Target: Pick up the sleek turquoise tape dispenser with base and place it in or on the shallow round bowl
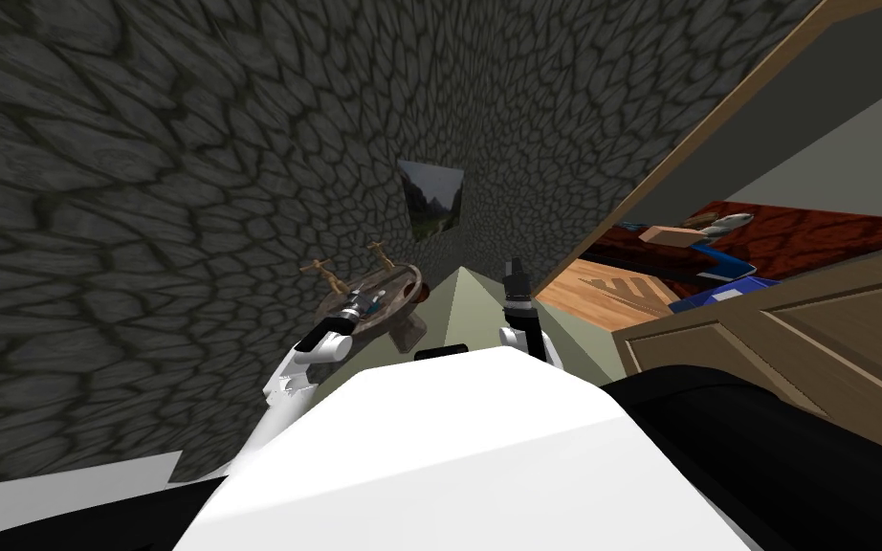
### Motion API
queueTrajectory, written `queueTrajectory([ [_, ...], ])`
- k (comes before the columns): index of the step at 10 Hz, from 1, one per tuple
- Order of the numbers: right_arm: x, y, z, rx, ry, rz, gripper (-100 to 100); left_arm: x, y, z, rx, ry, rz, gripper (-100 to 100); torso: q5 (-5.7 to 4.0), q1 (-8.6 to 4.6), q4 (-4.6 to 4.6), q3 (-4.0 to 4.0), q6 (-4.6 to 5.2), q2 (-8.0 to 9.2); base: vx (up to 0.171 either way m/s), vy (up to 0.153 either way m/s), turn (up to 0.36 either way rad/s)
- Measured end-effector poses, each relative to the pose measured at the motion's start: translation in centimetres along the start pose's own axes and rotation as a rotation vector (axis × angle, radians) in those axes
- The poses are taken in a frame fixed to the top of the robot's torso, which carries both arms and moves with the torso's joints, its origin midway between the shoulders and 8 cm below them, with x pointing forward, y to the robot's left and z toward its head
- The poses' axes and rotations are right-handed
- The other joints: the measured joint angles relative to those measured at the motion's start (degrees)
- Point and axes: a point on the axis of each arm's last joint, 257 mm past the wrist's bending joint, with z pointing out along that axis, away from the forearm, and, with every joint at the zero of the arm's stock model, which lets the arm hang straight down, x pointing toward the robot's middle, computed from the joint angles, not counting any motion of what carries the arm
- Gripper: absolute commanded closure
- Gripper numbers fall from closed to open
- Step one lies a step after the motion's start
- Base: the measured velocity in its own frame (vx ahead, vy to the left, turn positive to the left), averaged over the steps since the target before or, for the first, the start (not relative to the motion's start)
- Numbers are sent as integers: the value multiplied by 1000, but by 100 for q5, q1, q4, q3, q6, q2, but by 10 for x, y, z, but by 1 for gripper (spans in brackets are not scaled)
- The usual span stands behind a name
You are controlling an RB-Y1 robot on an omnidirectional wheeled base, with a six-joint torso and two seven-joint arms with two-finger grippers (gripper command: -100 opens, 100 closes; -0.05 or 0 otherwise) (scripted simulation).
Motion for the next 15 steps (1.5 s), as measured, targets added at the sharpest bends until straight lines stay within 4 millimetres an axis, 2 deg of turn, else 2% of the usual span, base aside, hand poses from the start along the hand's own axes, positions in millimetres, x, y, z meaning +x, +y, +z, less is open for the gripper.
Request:
queueTrajectory([
  [5,0,0,0,0,0,0,0,-30,28,4,-135,-67,-38,-100,0,0,0,0,0,0,24,-11,10],
  [15,0,0,0,0,0,0,0,-94,67,-5,-376,-230,-109,-100,0,0,0,-1,0,-2,25,-13,11],
])
